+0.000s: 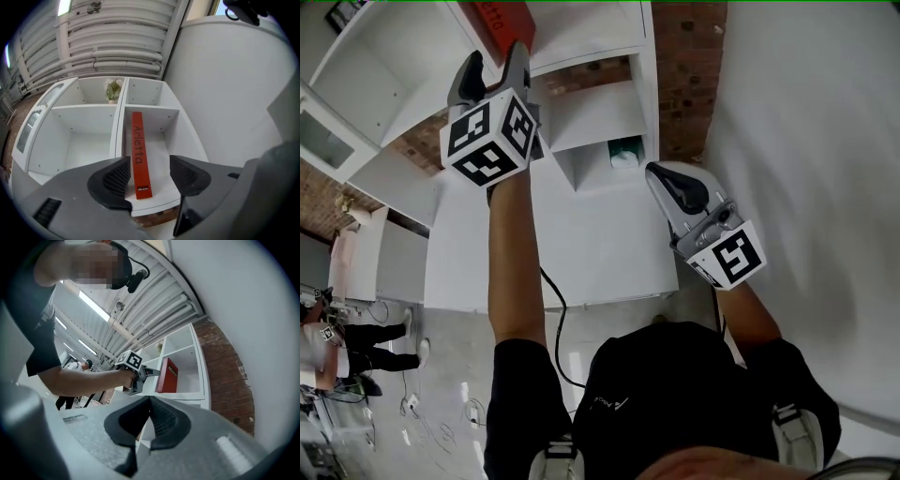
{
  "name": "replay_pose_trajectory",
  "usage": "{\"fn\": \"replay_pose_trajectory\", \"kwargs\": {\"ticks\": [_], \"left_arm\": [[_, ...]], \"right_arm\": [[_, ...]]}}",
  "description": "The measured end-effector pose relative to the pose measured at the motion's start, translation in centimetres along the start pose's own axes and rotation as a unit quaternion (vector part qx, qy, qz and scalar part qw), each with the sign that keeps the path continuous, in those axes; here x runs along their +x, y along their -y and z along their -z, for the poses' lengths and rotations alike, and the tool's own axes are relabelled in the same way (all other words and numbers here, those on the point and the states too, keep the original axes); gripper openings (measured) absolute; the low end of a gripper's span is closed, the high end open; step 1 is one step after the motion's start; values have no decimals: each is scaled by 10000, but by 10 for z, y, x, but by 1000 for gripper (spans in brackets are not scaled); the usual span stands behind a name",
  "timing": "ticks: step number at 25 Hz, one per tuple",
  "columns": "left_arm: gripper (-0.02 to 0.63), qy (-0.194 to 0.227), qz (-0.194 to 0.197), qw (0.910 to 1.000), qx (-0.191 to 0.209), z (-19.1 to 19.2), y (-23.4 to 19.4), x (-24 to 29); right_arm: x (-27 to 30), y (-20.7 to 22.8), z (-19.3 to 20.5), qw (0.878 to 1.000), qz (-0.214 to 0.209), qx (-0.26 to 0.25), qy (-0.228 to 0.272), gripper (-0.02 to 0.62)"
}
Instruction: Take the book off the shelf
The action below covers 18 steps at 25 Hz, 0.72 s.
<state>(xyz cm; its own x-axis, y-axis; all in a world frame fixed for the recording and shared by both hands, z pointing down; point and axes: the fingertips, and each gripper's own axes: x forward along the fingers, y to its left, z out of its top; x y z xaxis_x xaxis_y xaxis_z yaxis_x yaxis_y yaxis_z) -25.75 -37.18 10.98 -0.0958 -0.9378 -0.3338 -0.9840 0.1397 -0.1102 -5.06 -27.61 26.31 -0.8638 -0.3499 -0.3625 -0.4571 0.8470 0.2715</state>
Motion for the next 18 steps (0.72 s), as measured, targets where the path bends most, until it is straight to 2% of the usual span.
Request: {"fn": "replay_pose_trajectory", "kwargs": {"ticks": [7,18], "left_arm": [[265,-367,-395,9985,96,22,-15,63],[265,-918,-681,9931,247,49,-24,96]], "right_arm": [[1,44,22,9998,105,155,2,2],[0,65,29,9993,244,276,110,2]]}}
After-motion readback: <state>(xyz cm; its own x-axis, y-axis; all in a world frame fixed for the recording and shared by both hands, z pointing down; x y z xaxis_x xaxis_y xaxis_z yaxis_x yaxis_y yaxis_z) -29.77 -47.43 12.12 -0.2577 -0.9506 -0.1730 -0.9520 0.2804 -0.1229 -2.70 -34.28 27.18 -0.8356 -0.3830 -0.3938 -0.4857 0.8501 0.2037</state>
